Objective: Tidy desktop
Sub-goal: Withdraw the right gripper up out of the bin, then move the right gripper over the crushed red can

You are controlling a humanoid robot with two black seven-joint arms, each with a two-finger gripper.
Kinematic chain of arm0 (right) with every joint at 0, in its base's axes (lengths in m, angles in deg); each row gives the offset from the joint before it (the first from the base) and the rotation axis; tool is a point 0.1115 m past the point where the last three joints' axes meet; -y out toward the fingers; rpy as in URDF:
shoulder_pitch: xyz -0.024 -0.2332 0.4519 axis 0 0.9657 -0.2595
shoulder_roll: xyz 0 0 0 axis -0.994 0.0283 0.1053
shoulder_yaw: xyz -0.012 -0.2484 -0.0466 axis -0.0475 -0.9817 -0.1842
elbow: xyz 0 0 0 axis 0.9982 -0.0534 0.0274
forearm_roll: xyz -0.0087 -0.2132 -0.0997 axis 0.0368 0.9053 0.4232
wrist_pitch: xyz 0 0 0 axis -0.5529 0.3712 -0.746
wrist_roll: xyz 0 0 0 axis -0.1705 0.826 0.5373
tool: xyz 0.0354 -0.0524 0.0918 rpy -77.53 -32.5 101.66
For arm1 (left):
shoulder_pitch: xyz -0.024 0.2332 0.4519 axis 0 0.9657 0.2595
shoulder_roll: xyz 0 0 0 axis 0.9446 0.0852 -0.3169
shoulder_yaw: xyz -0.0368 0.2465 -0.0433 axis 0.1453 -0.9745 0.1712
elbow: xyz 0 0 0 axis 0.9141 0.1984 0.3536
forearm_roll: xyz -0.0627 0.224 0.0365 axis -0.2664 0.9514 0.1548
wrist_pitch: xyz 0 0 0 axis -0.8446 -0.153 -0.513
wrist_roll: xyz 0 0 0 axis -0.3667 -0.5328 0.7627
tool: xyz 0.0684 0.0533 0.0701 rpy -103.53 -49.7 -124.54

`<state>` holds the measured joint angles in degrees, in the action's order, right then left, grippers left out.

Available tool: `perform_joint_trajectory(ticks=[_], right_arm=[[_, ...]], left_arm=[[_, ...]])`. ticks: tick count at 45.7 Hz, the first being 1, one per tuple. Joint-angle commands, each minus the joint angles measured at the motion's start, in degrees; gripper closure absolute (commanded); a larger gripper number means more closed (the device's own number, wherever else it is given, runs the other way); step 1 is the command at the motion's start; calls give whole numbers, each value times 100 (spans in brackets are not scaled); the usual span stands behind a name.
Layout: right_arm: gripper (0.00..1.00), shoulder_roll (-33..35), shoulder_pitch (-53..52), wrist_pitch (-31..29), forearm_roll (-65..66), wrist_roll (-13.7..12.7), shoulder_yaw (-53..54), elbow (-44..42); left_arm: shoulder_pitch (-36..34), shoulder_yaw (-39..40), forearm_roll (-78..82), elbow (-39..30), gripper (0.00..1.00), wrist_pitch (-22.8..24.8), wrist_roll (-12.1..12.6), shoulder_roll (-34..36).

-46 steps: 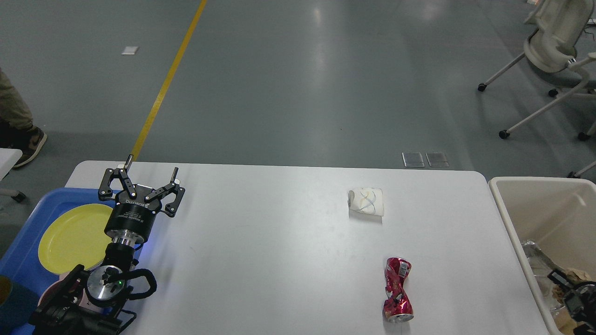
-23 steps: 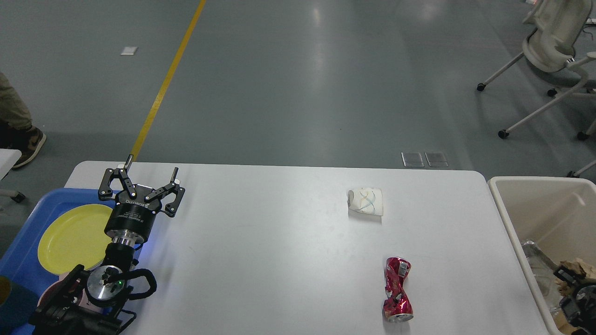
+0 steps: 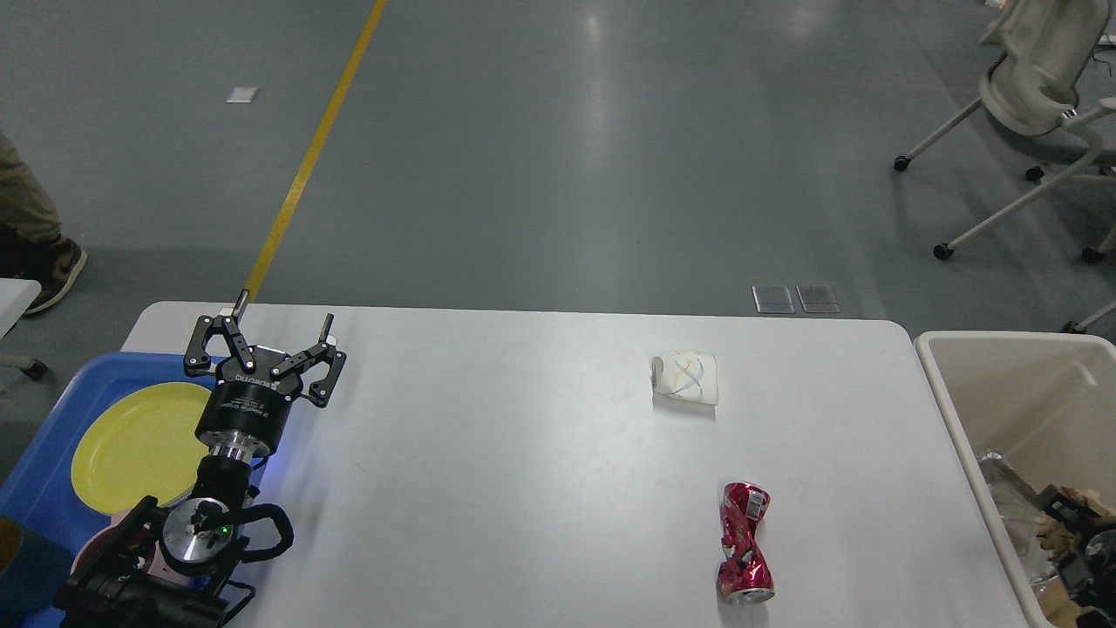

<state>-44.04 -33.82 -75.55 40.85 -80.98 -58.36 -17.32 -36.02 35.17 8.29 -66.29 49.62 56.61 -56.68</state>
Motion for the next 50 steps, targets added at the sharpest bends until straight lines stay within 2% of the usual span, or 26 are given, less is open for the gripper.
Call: perform_joint_trajectory(ticks=[1,13,18,23,33,40,46,50], right_arm=[[0,111,-223,-441,19,7,-27,0],[0,603,-1136,-1628,115,-2,-62,87],[0,840,-1979,-2164,606,-19,-63,482],[0,1051,-3182,-2534,1581,-45,-63,1404],[0,1499,-5591,-2894,2638,-529,-422,4075],[0,1149,-7322,-3386,2620,-547,-1231,5666],[0,551,-8369,-4053,2603,-555,-1504,6414],[0,401,-9046,-4432,2550,-555,-1513,6924]], left_arm=[[-1,0,0,-1,4,0,0,-1],[-1,0,0,-1,4,0,0,-1],[-1,0,0,-1,4,0,0,-1],[-1,0,0,-1,4,0,0,-1],[-1,0,0,-1,4,0,0,-1],[-1,0,0,-1,4,0,0,-1],[-1,0,0,-1,4,0,0,-1],[-1,0,0,-1,4,0,0,-1]])
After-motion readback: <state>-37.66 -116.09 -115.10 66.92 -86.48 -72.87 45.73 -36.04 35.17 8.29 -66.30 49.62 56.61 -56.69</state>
